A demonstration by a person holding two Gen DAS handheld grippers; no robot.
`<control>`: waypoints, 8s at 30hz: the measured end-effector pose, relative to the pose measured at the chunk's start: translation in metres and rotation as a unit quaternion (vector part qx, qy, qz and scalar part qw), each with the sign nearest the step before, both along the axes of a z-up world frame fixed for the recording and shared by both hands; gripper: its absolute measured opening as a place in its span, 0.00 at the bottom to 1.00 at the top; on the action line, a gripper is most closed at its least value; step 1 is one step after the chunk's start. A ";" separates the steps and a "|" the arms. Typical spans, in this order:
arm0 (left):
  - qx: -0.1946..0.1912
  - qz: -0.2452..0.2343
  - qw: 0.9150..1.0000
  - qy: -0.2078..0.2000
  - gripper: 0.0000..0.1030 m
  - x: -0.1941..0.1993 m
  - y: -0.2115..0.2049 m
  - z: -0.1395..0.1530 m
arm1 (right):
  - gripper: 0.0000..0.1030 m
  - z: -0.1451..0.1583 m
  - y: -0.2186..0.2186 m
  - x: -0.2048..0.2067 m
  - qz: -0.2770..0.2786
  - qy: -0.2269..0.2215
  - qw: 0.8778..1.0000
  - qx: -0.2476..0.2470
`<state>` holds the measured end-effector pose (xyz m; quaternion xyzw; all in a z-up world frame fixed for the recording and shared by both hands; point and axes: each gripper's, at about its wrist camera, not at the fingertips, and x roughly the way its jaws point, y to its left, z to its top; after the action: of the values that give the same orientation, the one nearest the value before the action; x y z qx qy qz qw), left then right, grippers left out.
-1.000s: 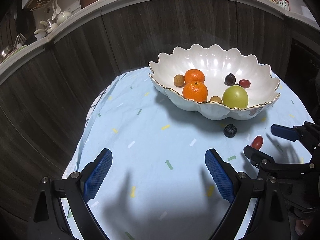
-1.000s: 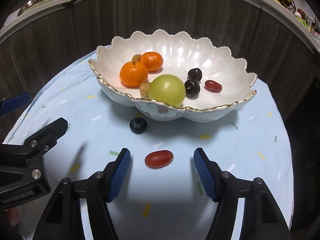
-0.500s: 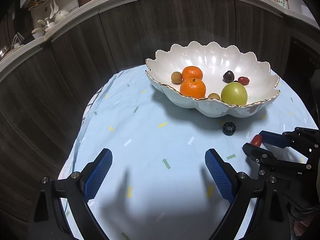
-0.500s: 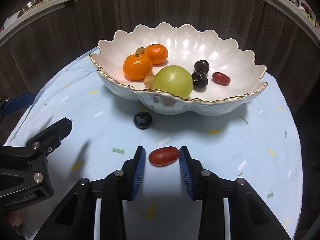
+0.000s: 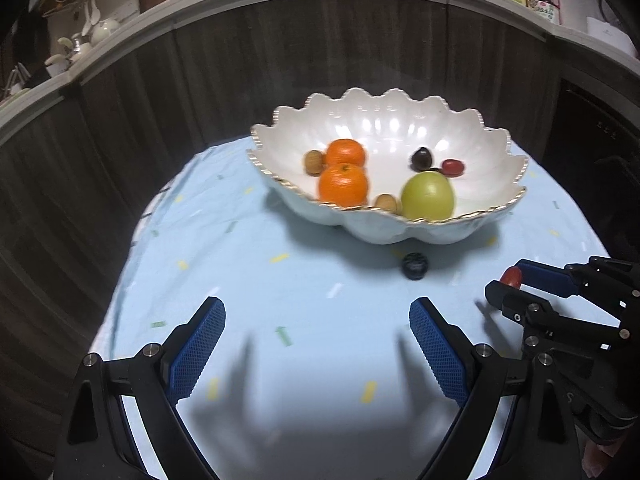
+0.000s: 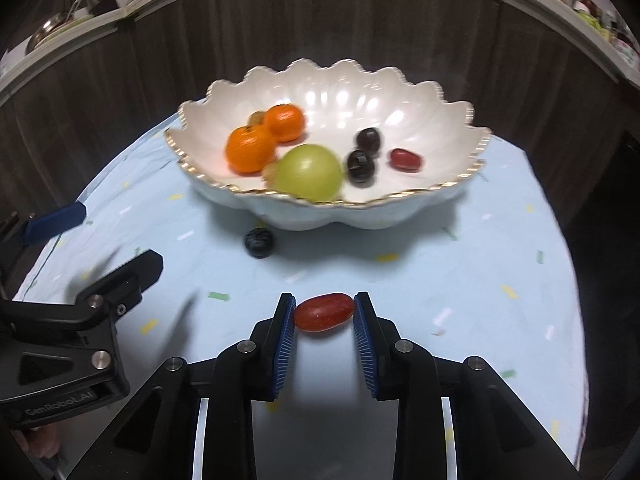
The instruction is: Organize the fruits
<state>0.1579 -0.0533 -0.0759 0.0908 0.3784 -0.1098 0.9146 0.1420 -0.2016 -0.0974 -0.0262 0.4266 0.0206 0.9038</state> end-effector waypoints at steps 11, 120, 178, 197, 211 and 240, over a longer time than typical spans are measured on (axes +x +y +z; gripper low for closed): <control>-0.015 -0.038 0.999 0.026 0.64 0.019 -0.040 -0.011 | 0.30 0.011 -0.030 -0.005 -0.046 -0.021 0.999 0.006; 0.019 -0.025 0.999 -0.022 0.63 0.068 -0.028 0.046 | 0.81 0.064 -0.026 0.053 -0.057 -0.075 0.995 -0.028; -0.010 0.050 0.991 -0.123 0.95 -0.118 0.036 0.117 | 0.83 0.124 0.008 -0.124 -0.103 -0.150 0.983 0.009; -0.012 0.066 0.986 -0.155 0.96 -0.169 0.050 0.110 | 0.83 0.117 0.013 -0.178 -0.104 -0.173 0.979 -0.005; -0.011 0.065 0.986 -0.155 0.96 -0.175 0.052 0.107 | 0.83 0.115 0.016 -0.186 -0.100 -0.172 0.980 -0.005; -0.013 0.070 0.987 -0.142 0.98 -0.173 0.055 0.106 | 0.83 0.113 0.015 -0.187 -0.102 -0.173 0.980 -0.002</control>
<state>-0.0155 0.0021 0.0301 0.0667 0.2483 -0.0370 0.9657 -0.0446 -0.1865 0.0158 0.0124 0.2646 -0.0768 0.9612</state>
